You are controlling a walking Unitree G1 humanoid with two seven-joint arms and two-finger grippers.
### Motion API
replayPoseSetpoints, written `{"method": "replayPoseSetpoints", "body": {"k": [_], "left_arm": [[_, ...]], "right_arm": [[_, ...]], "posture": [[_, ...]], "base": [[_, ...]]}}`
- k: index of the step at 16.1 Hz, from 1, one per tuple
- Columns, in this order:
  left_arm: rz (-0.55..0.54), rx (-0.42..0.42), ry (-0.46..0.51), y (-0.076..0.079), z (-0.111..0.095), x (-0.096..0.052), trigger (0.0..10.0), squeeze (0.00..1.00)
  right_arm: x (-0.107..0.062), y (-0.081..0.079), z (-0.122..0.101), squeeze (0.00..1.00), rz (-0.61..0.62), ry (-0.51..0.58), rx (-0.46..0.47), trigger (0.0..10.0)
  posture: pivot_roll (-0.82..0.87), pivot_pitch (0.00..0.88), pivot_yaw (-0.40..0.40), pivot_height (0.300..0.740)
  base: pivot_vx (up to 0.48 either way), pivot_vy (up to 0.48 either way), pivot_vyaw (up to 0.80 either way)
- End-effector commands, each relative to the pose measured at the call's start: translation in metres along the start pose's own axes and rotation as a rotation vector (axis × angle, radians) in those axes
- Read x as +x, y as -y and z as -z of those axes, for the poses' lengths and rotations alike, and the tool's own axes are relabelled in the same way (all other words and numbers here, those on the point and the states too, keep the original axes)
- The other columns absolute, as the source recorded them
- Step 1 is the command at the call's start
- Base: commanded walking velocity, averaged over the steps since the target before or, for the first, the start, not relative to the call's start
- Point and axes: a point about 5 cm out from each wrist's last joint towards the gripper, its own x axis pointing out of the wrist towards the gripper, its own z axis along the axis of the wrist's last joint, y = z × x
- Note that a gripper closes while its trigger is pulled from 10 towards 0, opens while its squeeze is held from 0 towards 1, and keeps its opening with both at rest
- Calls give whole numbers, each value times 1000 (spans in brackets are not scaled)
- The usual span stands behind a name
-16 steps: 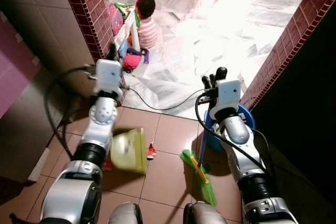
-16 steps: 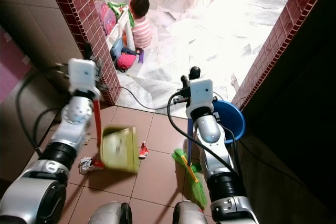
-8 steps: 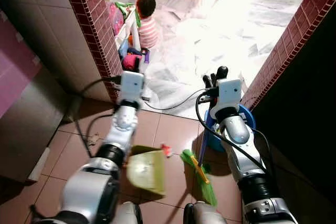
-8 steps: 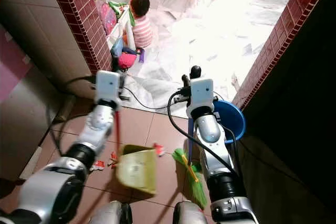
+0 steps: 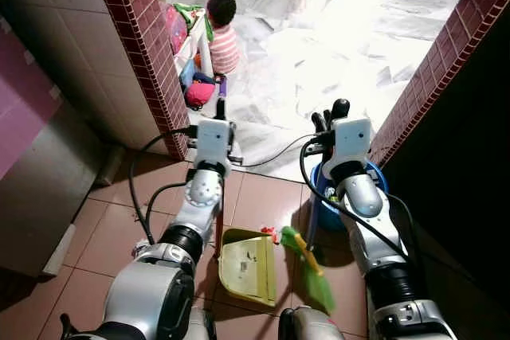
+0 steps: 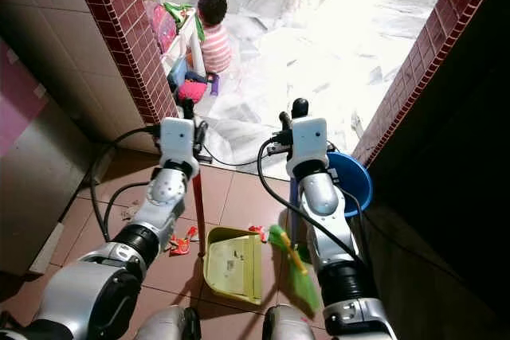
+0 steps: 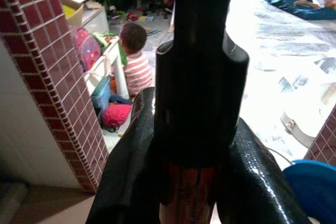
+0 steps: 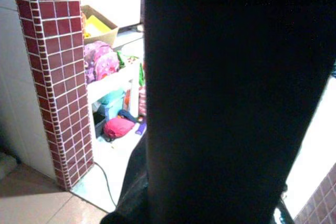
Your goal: Sweep floor
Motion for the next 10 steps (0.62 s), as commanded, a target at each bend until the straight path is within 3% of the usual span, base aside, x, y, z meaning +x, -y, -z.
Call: {"method": "replayPoseSetpoints", "body": {"k": [1, 4, 5, 7, 10], "left_arm": [[6, -3, -28, 1, 3, 0, 10000, 0], [2, 6, -31, 1, 3, 0, 10000, 0], [-20, -9, 56, -6, -9, 3, 10000, 0], [-51, -49, 116, -10, -20, 6, 10000, 0], [66, -107, 275, 8, -54, 13, 10000, 0]], "right_arm": [[7, 3, -18, 0, 4, 74, -29, 10000], [8, 8, -16, 0, 16, 66, -76, 10000], [8, 9, -19, 0, 17, 79, -78, 10000], [6, 9, -19, 0, 16, 83, -77, 10000], [5, 6, -16, 0, -5, 82, -81, 10000]], "posture": [[-129, 97, 38, 740], [-128, 90, 46, 740], [-133, 90, 47, 740], [-141, 90, 46, 740], [-125, 85, 33, 740]], "base": [[0, 0, 0], [0, 0, 0], [0, 0, 0], [0, 0, 0], [0, 0, 0]]}}
